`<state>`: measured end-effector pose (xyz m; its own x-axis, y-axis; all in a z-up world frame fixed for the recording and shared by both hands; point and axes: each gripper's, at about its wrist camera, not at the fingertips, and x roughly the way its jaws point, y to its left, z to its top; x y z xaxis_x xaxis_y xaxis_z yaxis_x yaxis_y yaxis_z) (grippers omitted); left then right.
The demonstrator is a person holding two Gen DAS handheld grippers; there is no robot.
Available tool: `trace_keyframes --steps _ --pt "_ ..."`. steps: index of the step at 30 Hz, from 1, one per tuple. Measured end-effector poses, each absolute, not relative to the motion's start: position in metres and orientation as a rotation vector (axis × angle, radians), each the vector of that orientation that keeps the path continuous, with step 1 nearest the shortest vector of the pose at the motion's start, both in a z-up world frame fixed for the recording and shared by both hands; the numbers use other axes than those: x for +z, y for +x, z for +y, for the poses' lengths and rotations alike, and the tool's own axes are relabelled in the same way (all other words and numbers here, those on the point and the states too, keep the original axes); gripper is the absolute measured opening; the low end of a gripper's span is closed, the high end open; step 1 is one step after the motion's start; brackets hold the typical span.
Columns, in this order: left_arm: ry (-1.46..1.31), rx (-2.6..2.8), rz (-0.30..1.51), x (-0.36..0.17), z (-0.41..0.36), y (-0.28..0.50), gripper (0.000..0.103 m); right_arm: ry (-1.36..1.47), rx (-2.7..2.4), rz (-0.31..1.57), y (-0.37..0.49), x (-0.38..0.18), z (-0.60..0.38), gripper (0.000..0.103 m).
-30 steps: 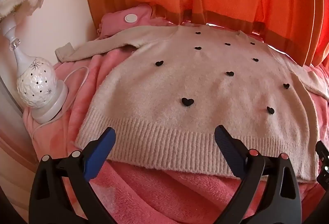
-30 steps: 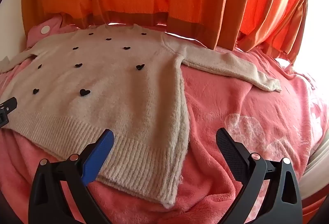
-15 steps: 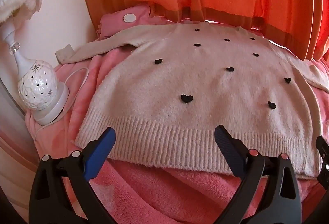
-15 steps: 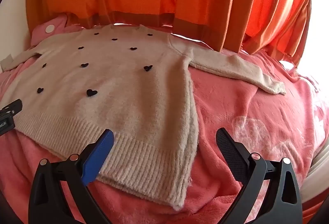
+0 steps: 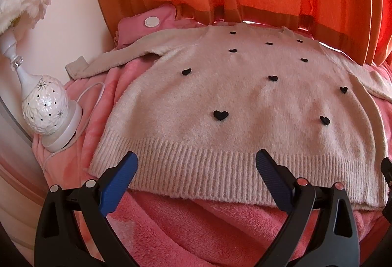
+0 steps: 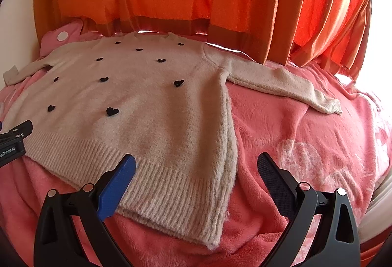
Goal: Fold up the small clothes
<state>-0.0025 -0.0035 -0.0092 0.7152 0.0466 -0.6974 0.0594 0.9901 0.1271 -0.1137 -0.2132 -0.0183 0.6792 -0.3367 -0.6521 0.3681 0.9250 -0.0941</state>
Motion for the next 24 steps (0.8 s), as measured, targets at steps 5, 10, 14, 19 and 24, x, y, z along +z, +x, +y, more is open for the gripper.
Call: trace_keyframes --steps 5,10,14,19,24 --pt "0.144 -0.008 0.775 -0.0091 -0.0042 -0.0023 0.095 0.048 -0.394 0.721 -0.1143 -0.019 -0.2134 0.098" --pt "0.147 -0.008 0.774 -0.0089 -0.0033 -0.0023 0.095 0.054 -0.39 0.718 -0.1153 -0.0188 -0.213 0.098" --pt "0.147 -0.008 0.773 -0.009 -0.0034 -0.0026 0.095 0.056 -0.387 0.716 -0.1141 -0.0183 -0.2121 0.098" --pt "0.146 -0.008 0.775 -0.0085 -0.0054 -0.0017 0.095 0.057 -0.385 0.714 -0.1157 -0.018 -0.2126 0.098" --pt "0.147 -0.008 0.776 -0.0087 -0.0056 -0.0018 0.095 0.054 -0.383 0.712 -0.1154 -0.0177 -0.2113 0.098"
